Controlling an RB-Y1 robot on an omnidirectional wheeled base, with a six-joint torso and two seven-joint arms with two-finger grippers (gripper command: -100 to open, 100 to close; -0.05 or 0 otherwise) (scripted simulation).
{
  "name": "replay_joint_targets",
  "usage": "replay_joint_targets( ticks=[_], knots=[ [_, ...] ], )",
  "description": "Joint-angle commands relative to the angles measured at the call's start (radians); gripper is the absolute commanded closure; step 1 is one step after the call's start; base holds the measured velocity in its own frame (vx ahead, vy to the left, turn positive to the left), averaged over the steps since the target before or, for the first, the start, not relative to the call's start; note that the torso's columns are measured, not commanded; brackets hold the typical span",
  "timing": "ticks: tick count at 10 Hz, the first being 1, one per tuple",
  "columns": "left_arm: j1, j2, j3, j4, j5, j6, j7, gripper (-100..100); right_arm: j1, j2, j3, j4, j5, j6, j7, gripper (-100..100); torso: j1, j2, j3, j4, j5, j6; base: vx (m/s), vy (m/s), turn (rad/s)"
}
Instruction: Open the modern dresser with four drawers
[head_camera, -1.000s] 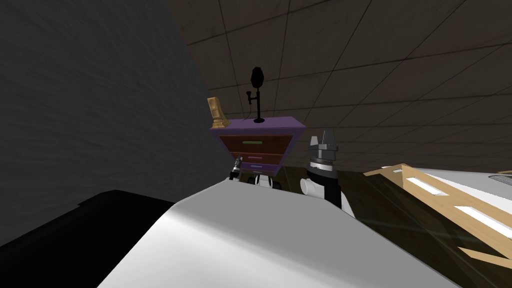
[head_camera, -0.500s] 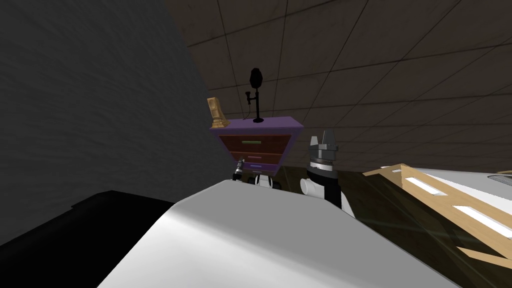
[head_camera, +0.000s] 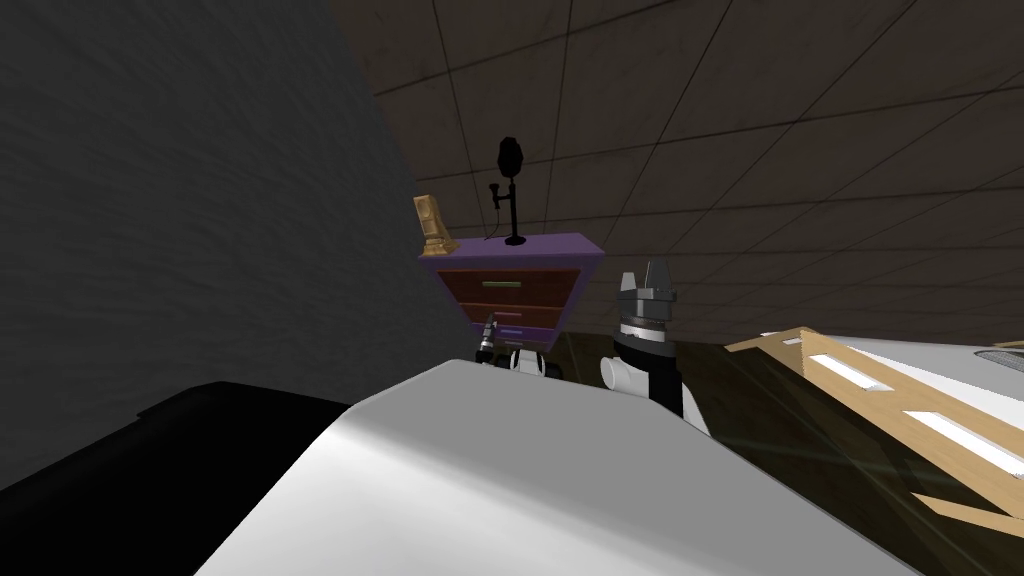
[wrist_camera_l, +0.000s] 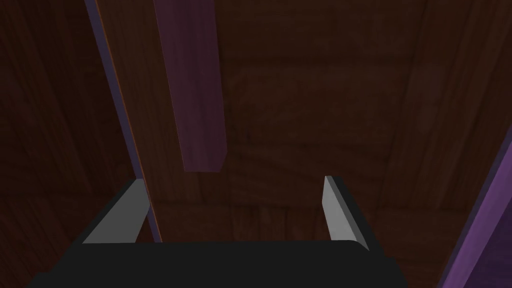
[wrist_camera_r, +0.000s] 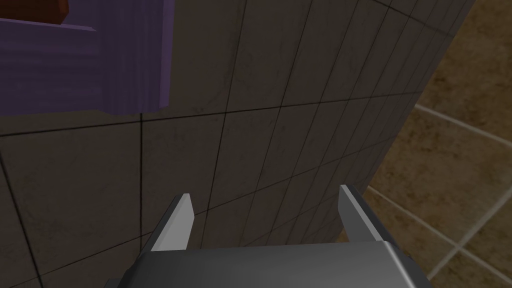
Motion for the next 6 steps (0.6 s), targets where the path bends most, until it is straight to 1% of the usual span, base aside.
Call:
replay_joint_targets(
  ticks=[1,2,3,4,5,6],
  knots=[
    [-0.020,-0.002,0.003,-0.012,0.002,0.031,-0.001,-100,0.000,0.000,0.000,0.000,0.000,0.000,0.000,0,0.000,0.000,0.000,0.000,0.000,0.000,0.024,-0.002,0.016],
    [-0.030,-0.002,0.004,-0.018,0.003,0.047,-0.002,-100,0.000,0.000,0.000,0.000,0.000,0.000,0.000,0,0.000,-0.001,-0.001,0.000,0.000,0.000,0.043,0.001,0.016],
    [-0.030,-0.002,0.005,-0.003,0.003,0.029,-0.003,-100,0.000,0.000,0.000,0.000,0.000,0.000,0.000,0,0.000,-0.002,-0.001,-0.001,0.000,0.000,0.021,0.001,0.001],
    [-0.003,-0.002,0.000,-0.002,0.000,0.005,0.000,100,0.000,0.000,0.000,0.000,0.000,0.000,0.000,0,0.000,0.000,0.000,0.000,0.000,0.000,-0.021,0.000,-0.017],
    [-0.026,-0.001,0.005,0.015,0.003,0.010,-0.002,100,0.000,0.000,0.000,0.000,0.000,0.000,0.000,0,0.000,0.003,0.002,0.000,0.000,0.000,-0.020,-0.001,0.003],
    [-0.030,-0.002,0.003,0.005,0.001,0.020,-0.002,100,0.000,0.000,0.000,0.000,0.000,0.000,0.000,0,0.001,-0.001,0.000,-0.001,0.001,0.001,-0.116,0.005,0.036]
  ],
)
